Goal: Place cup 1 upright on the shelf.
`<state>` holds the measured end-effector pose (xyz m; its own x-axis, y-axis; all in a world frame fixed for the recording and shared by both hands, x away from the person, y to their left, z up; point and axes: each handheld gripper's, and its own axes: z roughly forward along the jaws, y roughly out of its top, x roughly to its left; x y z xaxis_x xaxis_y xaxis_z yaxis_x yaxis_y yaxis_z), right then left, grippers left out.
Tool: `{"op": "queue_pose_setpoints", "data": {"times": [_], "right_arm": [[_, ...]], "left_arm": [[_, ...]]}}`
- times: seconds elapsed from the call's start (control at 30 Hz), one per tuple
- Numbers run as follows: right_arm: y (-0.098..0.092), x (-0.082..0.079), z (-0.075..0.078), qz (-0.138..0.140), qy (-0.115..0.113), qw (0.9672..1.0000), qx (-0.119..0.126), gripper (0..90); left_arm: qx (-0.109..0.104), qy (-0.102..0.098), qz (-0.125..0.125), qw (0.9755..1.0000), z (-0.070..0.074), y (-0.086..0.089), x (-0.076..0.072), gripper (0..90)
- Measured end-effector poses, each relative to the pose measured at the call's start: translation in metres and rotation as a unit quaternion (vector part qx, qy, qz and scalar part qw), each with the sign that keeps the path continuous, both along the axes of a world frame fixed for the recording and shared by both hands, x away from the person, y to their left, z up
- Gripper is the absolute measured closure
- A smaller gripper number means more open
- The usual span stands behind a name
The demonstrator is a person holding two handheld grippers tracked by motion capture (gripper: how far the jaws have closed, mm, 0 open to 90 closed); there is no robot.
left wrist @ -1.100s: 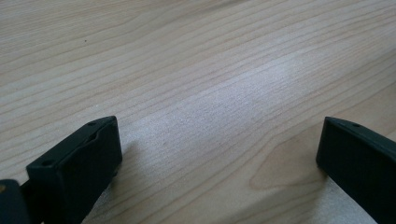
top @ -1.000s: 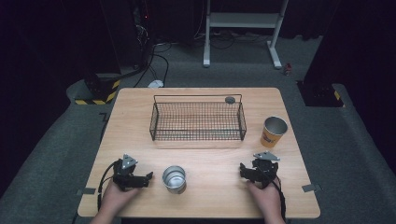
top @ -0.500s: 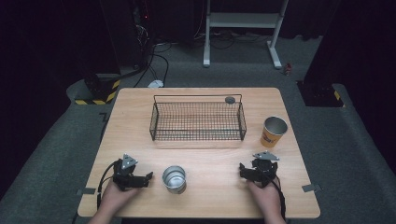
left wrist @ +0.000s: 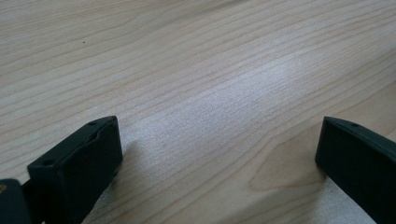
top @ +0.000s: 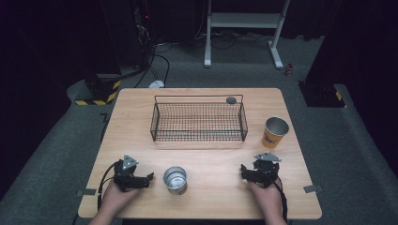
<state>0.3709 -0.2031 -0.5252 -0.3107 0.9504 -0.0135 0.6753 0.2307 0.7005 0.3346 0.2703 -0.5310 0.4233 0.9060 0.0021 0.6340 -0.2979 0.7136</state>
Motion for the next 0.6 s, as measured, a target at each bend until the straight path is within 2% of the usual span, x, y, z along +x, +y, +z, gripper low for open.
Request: {"op": "queue_pose_setpoints", "data": {"times": [0.37,0.6], "right_arm": [[-0.0007,-0.0001,0.0007,0.001,-0.001,1.0,0.001,12.4],[-0.0023,-0.0046,0.0068,0.006,-0.026,0.9996,0.001,13.7]], "left_arm": [[0.0,0.0,0.002,1.0,0.0001,-0.0002,0.0001,0.9],[-0.001,0.0,0.001,1.0,0.0,-0.0001,0.0003,0.9]]}}
